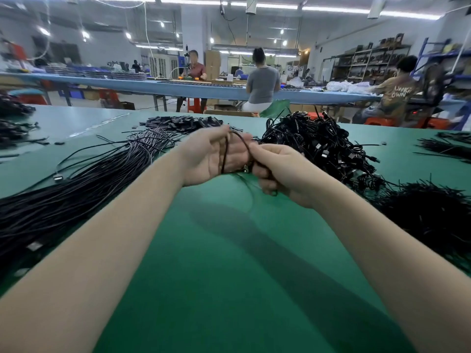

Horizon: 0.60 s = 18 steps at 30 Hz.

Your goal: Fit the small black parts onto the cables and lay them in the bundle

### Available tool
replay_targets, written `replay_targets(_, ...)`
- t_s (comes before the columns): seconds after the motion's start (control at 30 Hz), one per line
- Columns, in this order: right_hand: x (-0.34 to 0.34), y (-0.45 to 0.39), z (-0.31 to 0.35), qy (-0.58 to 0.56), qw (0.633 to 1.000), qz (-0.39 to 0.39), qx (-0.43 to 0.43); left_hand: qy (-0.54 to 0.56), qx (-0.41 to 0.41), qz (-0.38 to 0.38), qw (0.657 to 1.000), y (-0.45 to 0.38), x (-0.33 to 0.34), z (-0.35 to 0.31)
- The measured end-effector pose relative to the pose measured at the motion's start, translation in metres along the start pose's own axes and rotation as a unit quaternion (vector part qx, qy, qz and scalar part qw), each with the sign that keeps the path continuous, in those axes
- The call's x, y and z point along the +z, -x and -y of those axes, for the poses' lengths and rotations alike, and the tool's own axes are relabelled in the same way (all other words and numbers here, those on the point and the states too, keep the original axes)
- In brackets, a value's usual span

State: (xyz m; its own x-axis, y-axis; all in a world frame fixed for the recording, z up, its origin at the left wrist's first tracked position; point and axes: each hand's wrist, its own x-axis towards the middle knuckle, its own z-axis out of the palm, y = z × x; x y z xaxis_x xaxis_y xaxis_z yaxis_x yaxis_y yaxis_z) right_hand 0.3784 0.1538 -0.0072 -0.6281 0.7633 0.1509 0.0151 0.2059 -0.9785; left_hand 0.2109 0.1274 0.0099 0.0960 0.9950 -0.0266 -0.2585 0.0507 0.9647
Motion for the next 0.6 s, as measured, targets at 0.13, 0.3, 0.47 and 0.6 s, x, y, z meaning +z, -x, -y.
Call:
replay_targets(0.13, 0.011, 0.007, -0.02, 0.025, 0.984, 0.165, 0.066, 0.197, 0.091, -0.017, 0.976, 0.008, -0.004, -0.023)
replay_targets(0.3, -0.008, 0.007, -0.033, 0.231, 0.968, -0.054, 0.084, -0.013, -0.006, 0.14, 0.99, 0.033, -0.025, -0.039)
replay_targets(0.47, -0.026, 0.001, 0.0, 0.19, 0.965, -0.177, -0.027, -0.274, -0.143, 0.107, 0.945, 0.018, -0.007, -0.006)
replay_targets(0.6, -0.006, 0.005, 0.005, 0.067, 0.998, 0.02, -0.003, -0.05, -0.014, -0.018, 0.998, 0.006, 0.004, -0.003)
